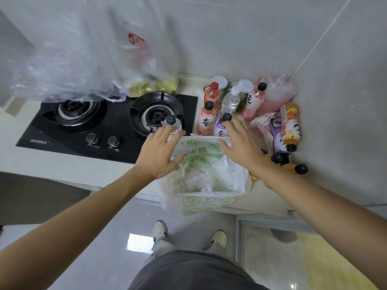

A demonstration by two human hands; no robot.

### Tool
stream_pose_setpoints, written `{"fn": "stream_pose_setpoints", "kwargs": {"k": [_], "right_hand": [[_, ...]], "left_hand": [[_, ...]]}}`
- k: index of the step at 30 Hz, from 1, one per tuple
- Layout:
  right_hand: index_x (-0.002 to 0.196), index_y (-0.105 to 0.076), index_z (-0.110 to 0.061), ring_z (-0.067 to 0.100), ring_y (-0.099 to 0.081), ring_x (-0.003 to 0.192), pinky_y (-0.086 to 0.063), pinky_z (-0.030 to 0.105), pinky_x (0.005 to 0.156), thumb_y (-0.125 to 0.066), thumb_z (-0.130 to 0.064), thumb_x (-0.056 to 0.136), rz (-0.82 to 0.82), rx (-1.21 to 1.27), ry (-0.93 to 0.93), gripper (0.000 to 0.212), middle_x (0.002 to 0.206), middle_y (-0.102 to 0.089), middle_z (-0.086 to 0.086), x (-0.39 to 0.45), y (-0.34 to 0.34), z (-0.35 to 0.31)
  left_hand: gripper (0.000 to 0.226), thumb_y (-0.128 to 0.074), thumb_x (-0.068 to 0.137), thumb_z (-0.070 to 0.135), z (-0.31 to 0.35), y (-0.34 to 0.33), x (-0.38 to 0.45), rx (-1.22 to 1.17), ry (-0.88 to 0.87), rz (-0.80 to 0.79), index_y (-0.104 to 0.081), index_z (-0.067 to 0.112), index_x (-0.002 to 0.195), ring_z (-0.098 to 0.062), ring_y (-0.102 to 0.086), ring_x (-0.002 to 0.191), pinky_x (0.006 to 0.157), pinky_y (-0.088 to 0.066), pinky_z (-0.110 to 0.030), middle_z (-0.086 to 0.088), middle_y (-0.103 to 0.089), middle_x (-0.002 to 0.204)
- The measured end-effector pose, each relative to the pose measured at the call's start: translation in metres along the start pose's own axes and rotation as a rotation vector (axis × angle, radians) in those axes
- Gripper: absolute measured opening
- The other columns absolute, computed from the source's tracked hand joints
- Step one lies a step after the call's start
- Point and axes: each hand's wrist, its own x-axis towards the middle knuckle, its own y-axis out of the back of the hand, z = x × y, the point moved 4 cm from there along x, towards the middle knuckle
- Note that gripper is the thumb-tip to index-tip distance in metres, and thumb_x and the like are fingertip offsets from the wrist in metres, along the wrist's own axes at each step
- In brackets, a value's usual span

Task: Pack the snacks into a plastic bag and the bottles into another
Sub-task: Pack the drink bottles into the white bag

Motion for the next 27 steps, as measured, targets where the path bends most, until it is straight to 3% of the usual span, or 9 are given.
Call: {"fn": "stream_pose_setpoints", "kwargs": {"k": [3, 6, 8, 12, 17, 21, 27], "right_hand": [[0.125, -0.051, -0.011, 0.034, -0.055, 0.109, -0.048, 0.041, 0.079, -0.064, -0.037, 0.095, 0.041, -0.020, -0.141, 0.042, 0.121, -0.050, 0.014, 0.026, 0.009, 0.008], [0.134, -0.049, -0.017, 0.039, -0.057, 0.113, -0.052, 0.046, 0.081, -0.061, -0.043, 0.097, -0.079, 0.031, -0.280, 0.047, 0.126, -0.053, 0.017, 0.044, 0.000, 0.016], [0.133, -0.050, -0.019, 0.039, -0.062, 0.108, -0.053, 0.045, 0.079, -0.060, -0.044, 0.099, -0.143, 0.052, -0.280, 0.044, 0.121, -0.063, 0.016, 0.050, -0.007, 0.017], [0.120, -0.053, -0.016, 0.040, -0.066, 0.100, -0.050, 0.041, 0.072, -0.060, -0.040, 0.101, -0.136, 0.078, -0.299, 0.032, 0.108, -0.069, 0.015, 0.059, -0.015, 0.022], [0.107, -0.055, -0.010, 0.040, -0.067, 0.092, -0.041, 0.036, 0.065, -0.065, -0.034, 0.100, -0.092, 0.133, -0.342, 0.027, 0.099, -0.069, 0.016, 0.063, -0.016, 0.027], [0.102, -0.056, -0.010, 0.038, -0.067, 0.083, -0.048, 0.040, 0.062, -0.066, -0.036, 0.098, 0.054, 0.199, -0.326, 0.028, 0.091, -0.069, 0.013, 0.062, 0.000, 0.028], [0.100, -0.058, -0.008, 0.034, -0.065, 0.081, -0.034, 0.032, 0.062, -0.064, -0.038, 0.098, 0.234, 0.239, -0.254, 0.031, 0.088, -0.068, 0.011, 0.072, 0.051, 0.024]], "left_hand": [[0.052, -0.056, 0.096, 0.048, -0.025, 0.006, 0.031, -0.066, 0.218, 0.039, -0.050, 0.018, 0.138, -0.031, -0.051, 0.107, 0.078, -0.051, -0.044, -0.010, -0.051, 0.126], [0.053, -0.053, 0.097, 0.050, -0.045, -0.006, 0.052, -0.103, 0.381, -0.137, -0.045, 0.025, 0.143, -0.035, -0.048, 0.117, 0.084, -0.053, -0.048, -0.013, -0.050, 0.127], [0.046, -0.052, 0.098, 0.050, -0.052, -0.014, 0.059, -0.127, 0.428, -0.229, -0.048, 0.027, 0.137, -0.034, -0.049, 0.117, 0.080, -0.054, -0.048, -0.012, -0.051, 0.123], [0.035, -0.055, 0.099, 0.044, -0.056, -0.020, 0.068, -0.111, 0.406, -0.228, -0.051, 0.020, 0.125, -0.032, -0.054, 0.107, 0.066, -0.046, -0.042, -0.009, -0.055, 0.113], [0.025, -0.056, 0.101, 0.035, -0.051, -0.019, 0.069, -0.197, 0.376, -0.159, -0.050, 0.012, 0.107, -0.023, -0.050, 0.078, 0.060, -0.036, -0.036, -0.003, -0.055, 0.094], [0.025, -0.059, 0.099, 0.036, -0.059, -0.005, 0.068, -0.263, 0.412, -0.065, -0.052, 0.011, 0.102, -0.021, -0.050, 0.078, 0.062, -0.037, -0.036, -0.001, -0.057, 0.096], [0.030, -0.063, 0.095, 0.040, -0.059, 0.043, 0.081, -0.307, 0.315, 0.103, -0.058, 0.012, 0.102, -0.025, -0.057, 0.077, 0.064, -0.042, -0.037, -0.003, -0.063, 0.090]]}}
